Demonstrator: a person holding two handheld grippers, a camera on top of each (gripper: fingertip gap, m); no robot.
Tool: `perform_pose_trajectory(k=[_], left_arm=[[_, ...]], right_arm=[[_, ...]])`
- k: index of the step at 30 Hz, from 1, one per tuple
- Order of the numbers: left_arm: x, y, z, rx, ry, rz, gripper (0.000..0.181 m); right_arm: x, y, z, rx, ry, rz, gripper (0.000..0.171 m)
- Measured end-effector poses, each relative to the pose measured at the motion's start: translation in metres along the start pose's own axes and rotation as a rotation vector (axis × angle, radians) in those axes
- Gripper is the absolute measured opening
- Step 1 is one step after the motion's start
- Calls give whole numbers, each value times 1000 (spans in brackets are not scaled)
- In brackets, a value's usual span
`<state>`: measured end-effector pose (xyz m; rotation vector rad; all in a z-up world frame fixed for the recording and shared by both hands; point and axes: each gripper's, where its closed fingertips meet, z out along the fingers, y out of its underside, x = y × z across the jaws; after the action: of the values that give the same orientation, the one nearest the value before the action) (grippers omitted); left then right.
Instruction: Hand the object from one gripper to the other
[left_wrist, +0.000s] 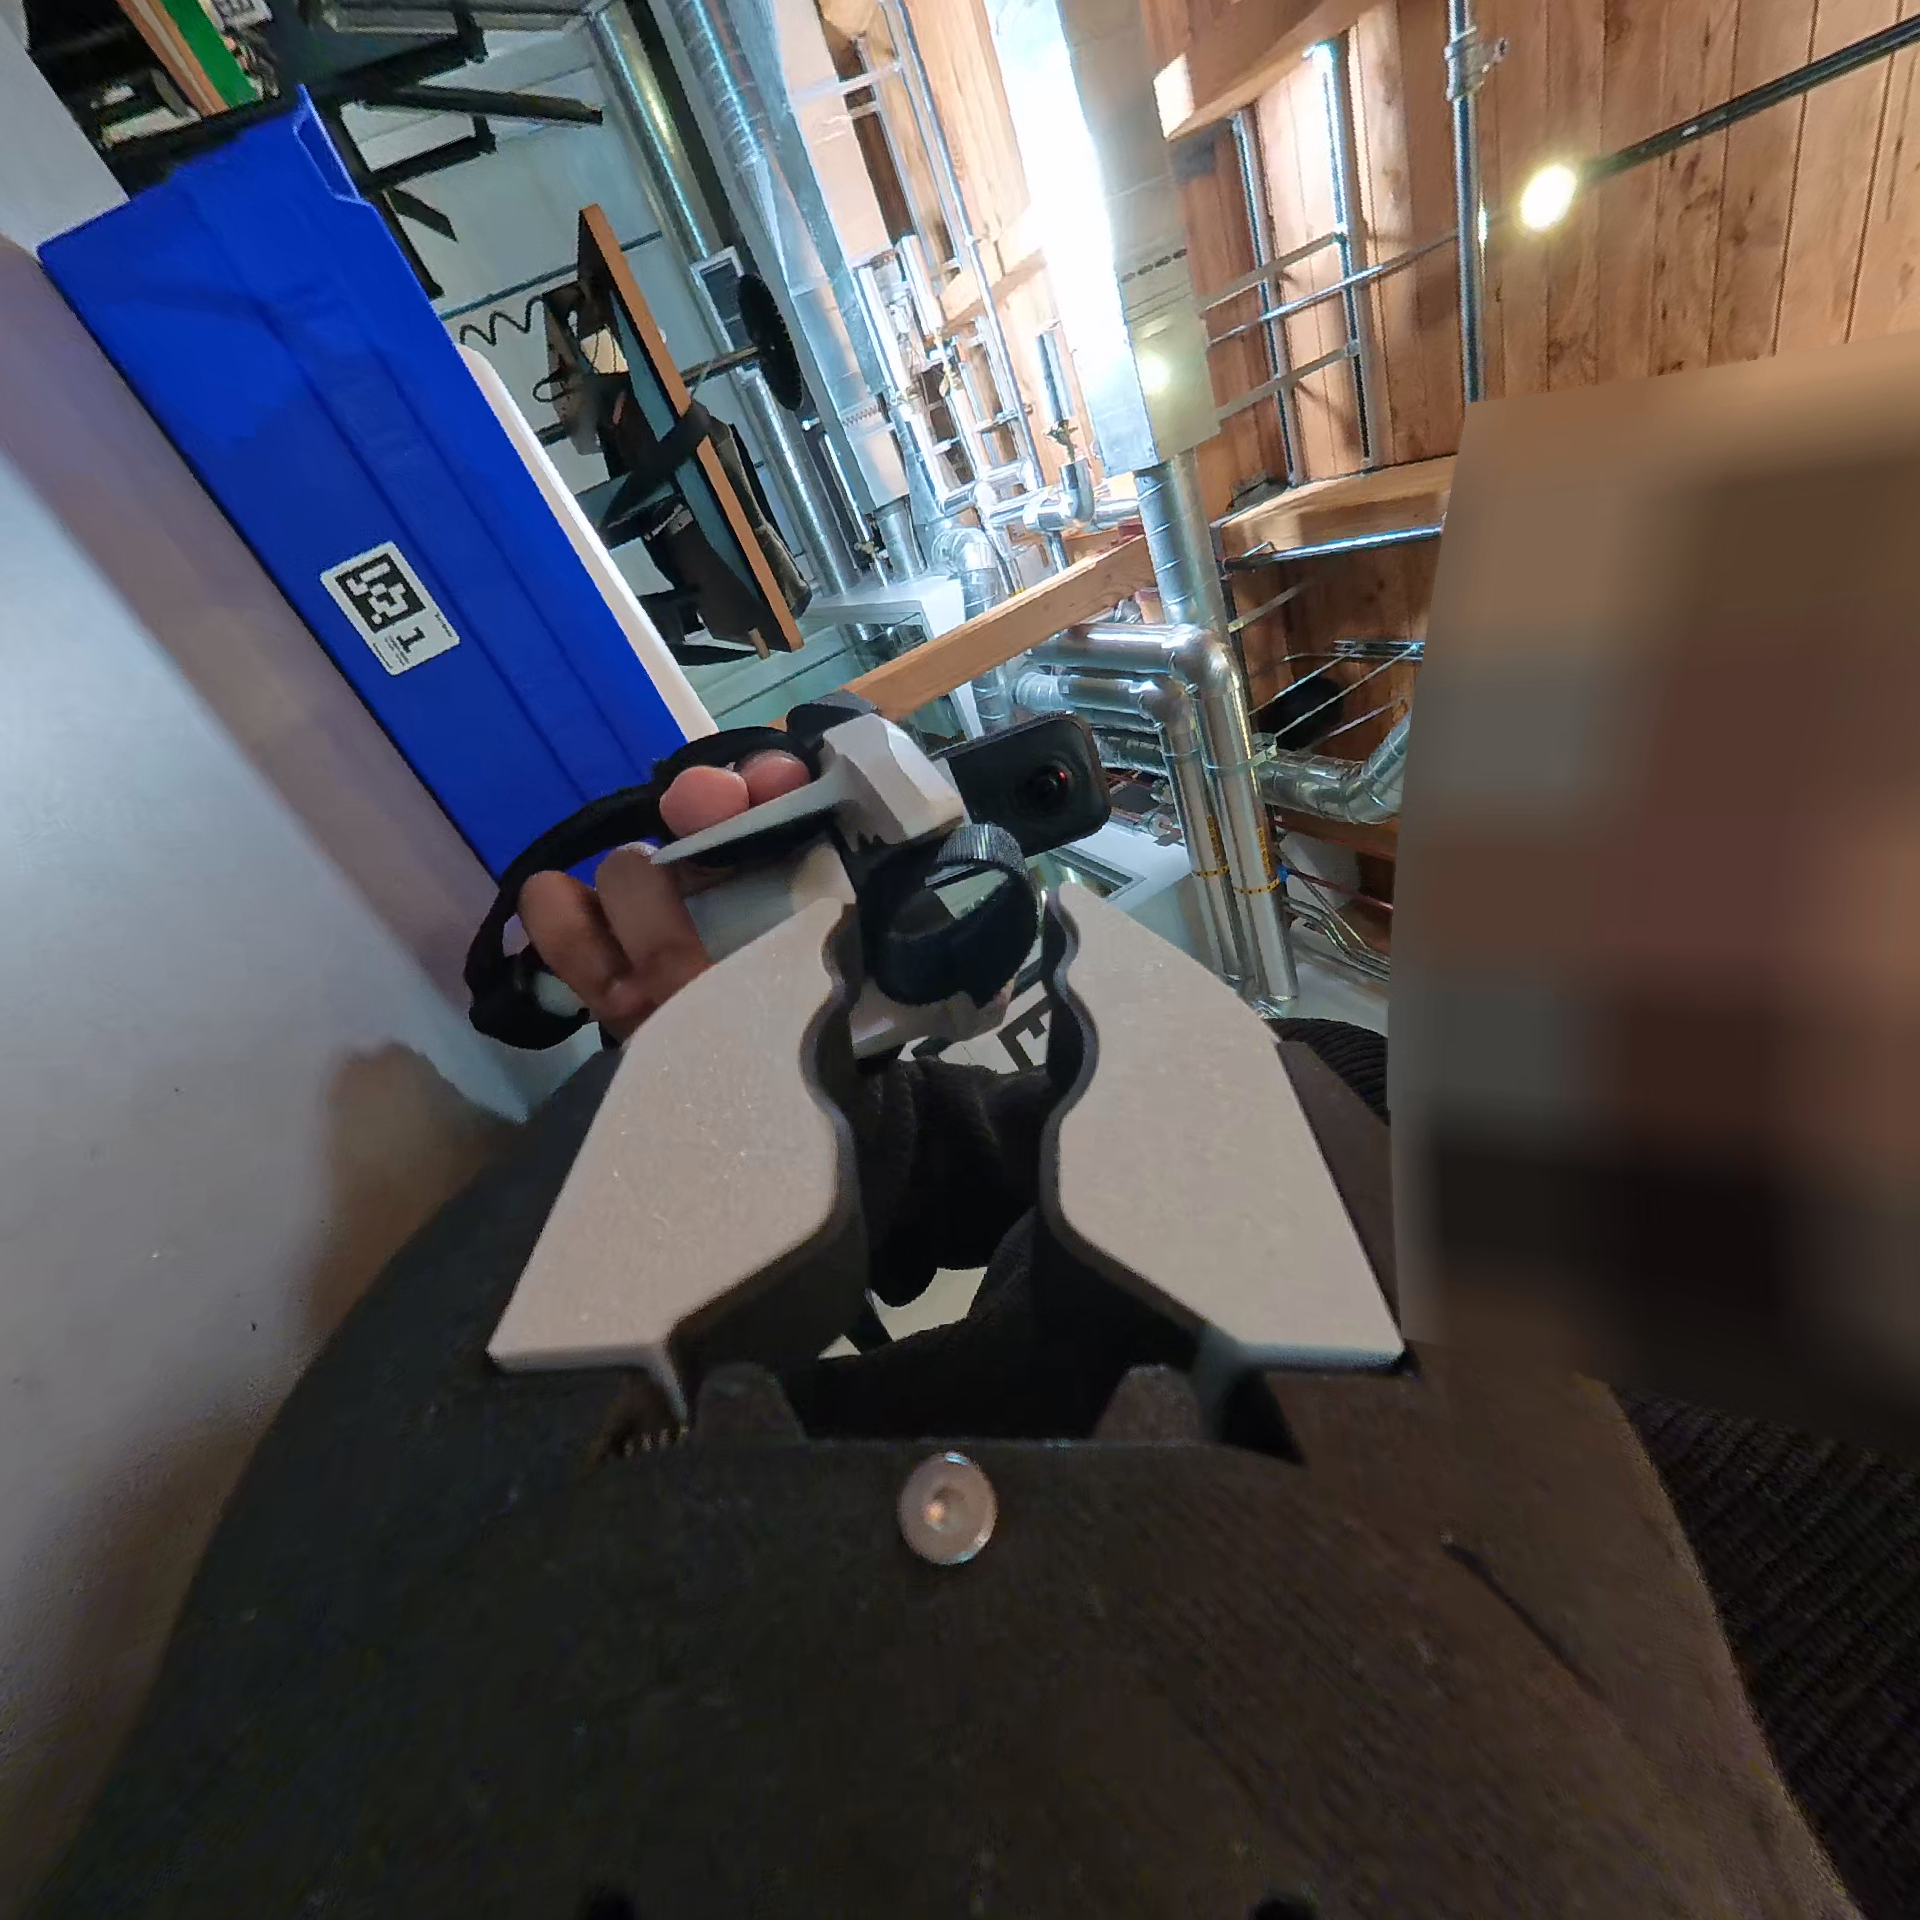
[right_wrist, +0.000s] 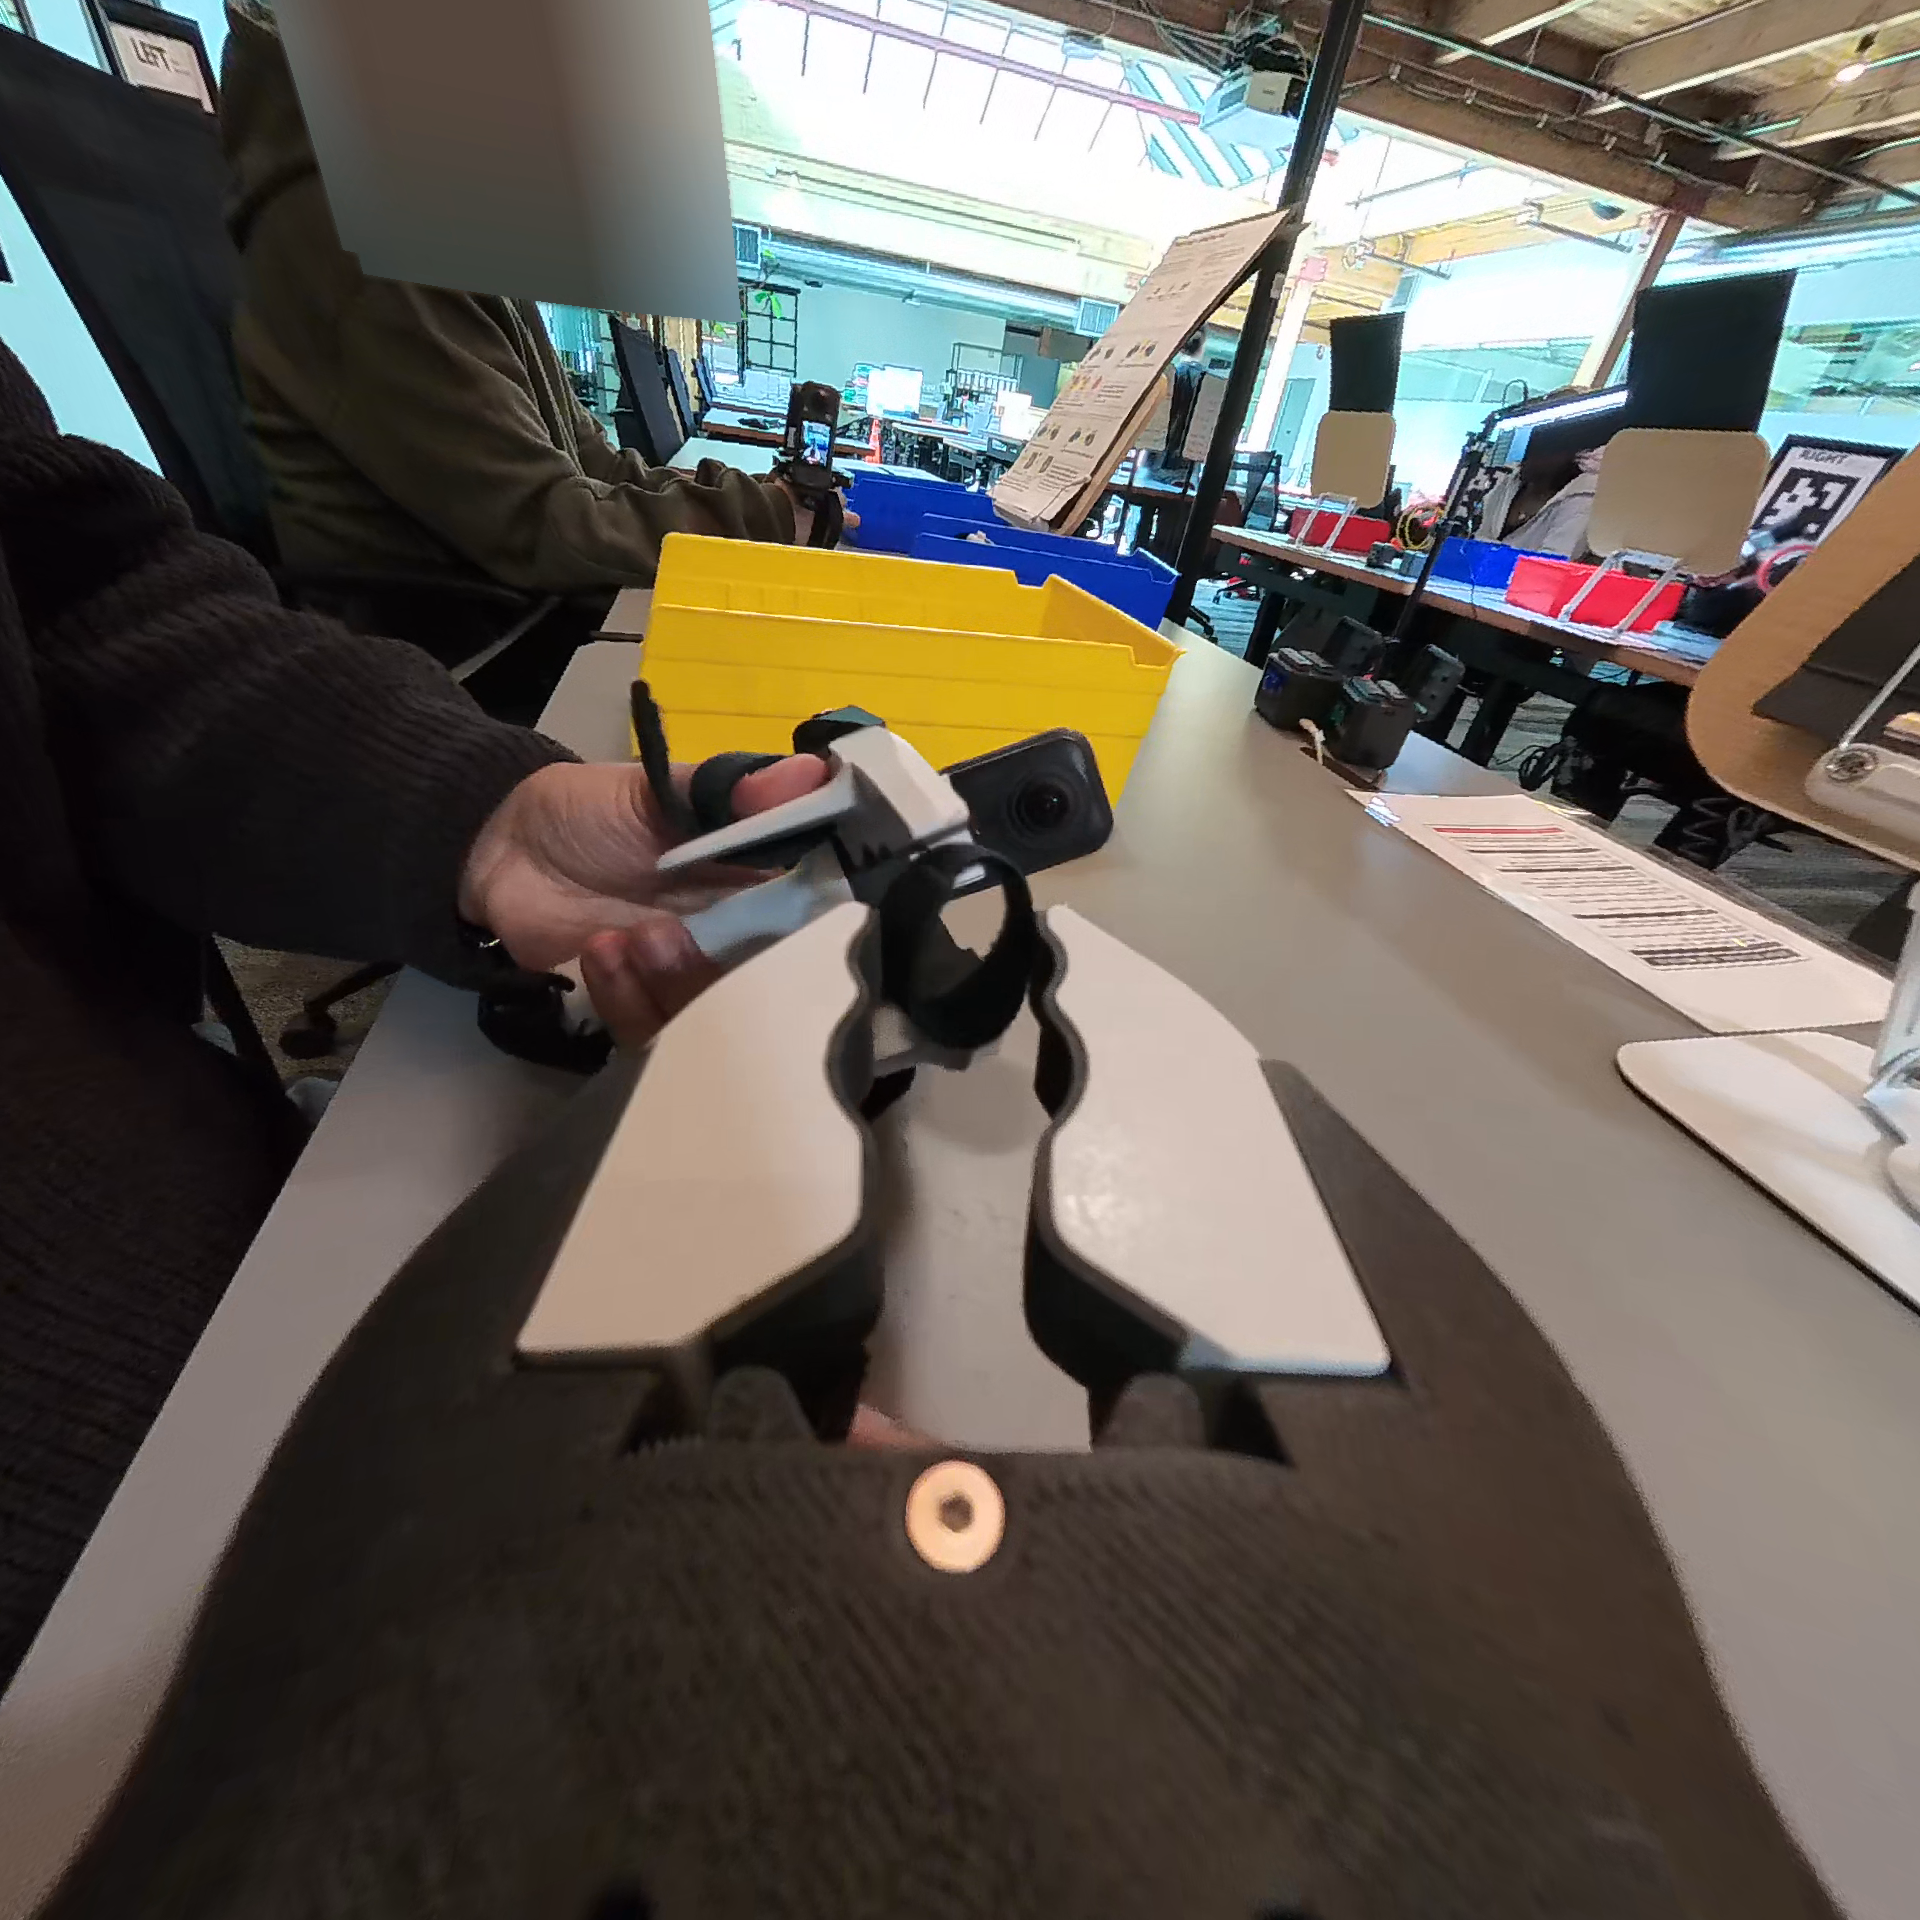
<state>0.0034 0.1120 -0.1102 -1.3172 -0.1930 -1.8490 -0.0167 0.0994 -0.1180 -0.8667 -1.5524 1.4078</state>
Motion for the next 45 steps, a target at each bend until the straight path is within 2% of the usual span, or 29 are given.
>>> perform_pose_trajectory(k=[4,12,18,22,25,29,33,35,37,38,41,45], left_arm=[[0,-6,-1,42,-9,23,51],[-1,-11,-4,81,-6,1,52],[-2,-11,-4,77,-17,18,51],[-2,-11,-4,74,-30,35,51],[-4,-11,-4,73,-34,34,50],[-6,-10,-3,75,-30,20,50],[-8,-10,-3,69,-39,23,50],[-9,-10,-3,70,-42,24,49],[-9,-10,-3,73,-46,23,49],[-9,-10,-3,74,-45,22,49],[-9,-9,-2,72,-47,24,48],[-9,-8,-2,69,-47,25,48]], right_arm=[[3,-1,-2,9,6,33,26],[15,-6,-7,38,47,98,26],[46,-24,-28,27,252,88,27],[94,-49,-84,-25,531,5,28],[143,-75,-159,-84,789,-58,28],[184,-92,-262,-24,1024,130,27],[198,-82,-319,67,1084,352,28],[204,-69,-338,37,1123,408,34],[209,-48,-348,-54,1150,471,64],[210,-41,-352,-95,1169,477,70],[210,-50,-356,-95,1220,368,69],[203,-80,-336,-77,1186,228,64]])
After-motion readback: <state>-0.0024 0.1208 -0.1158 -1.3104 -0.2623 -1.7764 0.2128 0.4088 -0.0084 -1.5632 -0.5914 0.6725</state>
